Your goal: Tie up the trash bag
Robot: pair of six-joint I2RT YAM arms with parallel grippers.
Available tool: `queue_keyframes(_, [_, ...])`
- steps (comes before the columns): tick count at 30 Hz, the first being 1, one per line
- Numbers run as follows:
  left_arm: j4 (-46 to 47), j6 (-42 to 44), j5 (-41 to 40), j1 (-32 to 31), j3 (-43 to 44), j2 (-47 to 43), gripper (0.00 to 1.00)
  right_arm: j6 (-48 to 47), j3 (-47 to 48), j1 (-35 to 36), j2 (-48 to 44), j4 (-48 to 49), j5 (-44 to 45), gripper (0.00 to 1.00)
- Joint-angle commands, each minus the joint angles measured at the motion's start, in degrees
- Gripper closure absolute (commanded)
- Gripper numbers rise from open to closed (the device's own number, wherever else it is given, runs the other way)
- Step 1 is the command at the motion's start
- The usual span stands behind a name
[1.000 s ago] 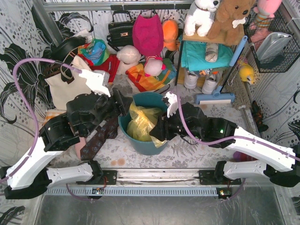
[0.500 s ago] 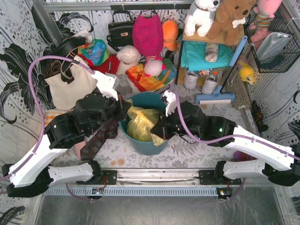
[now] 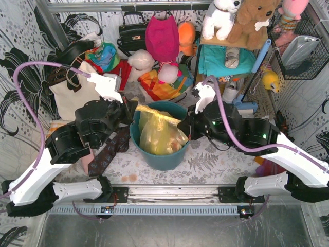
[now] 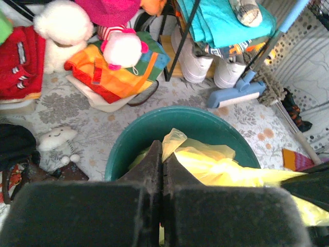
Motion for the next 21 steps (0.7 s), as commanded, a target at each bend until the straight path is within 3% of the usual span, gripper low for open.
queue_keyframes(1, [3.5, 1.1, -9.7, 0.3, 1.0, -2.3, 1.00, -1.9, 3.3, -0.2, 0.4, -8.5, 7.3, 1.00])
queue_keyframes(13, [-3.9, -6.7, -12.9, 0.3, -11.8, -5.6, 1.00, 4.2, -2.9, -0.1, -0.3, -16.5, 15.9, 1.00])
queue_keyframes(21, [-9.7, -11.9, -17.2, 0.3, -16.3, -6.6, 1.00, 8.9, -1.5, -0.2, 2.3, -25.6, 23.0, 1.00])
